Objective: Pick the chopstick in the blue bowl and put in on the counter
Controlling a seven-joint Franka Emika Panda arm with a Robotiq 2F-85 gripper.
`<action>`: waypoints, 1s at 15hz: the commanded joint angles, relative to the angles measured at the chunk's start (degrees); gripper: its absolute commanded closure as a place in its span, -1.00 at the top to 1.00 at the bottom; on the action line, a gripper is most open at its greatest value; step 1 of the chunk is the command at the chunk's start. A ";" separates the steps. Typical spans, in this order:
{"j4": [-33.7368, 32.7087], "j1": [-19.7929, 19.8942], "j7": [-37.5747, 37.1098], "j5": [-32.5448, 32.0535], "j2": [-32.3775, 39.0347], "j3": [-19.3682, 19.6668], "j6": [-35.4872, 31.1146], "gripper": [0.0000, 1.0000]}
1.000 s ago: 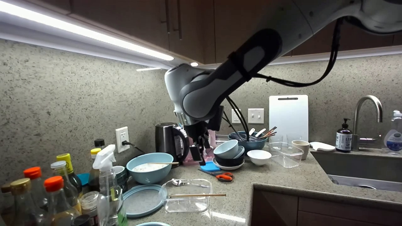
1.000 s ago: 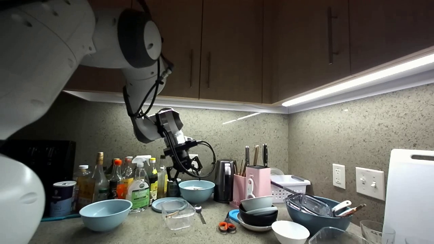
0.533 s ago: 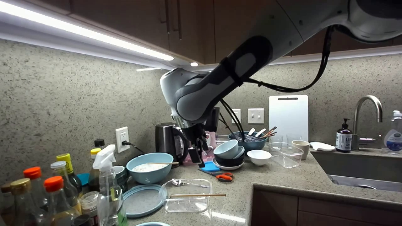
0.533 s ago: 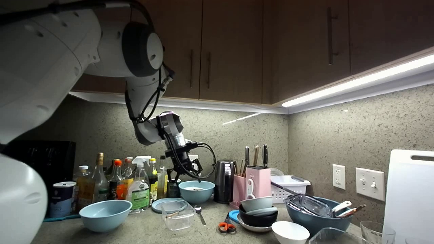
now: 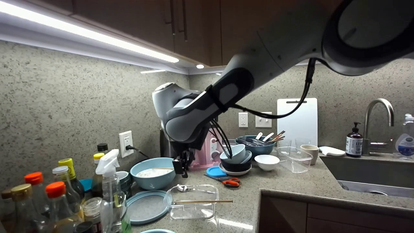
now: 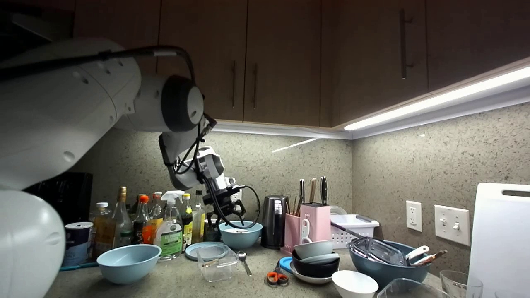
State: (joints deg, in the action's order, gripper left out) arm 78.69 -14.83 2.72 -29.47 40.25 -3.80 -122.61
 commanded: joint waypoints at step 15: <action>-13.27 -3.03 2.19 1.81 10.75 2.55 -0.57 0.21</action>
State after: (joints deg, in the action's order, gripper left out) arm 69.62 -16.91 1.10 -28.73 48.54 -1.71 -124.32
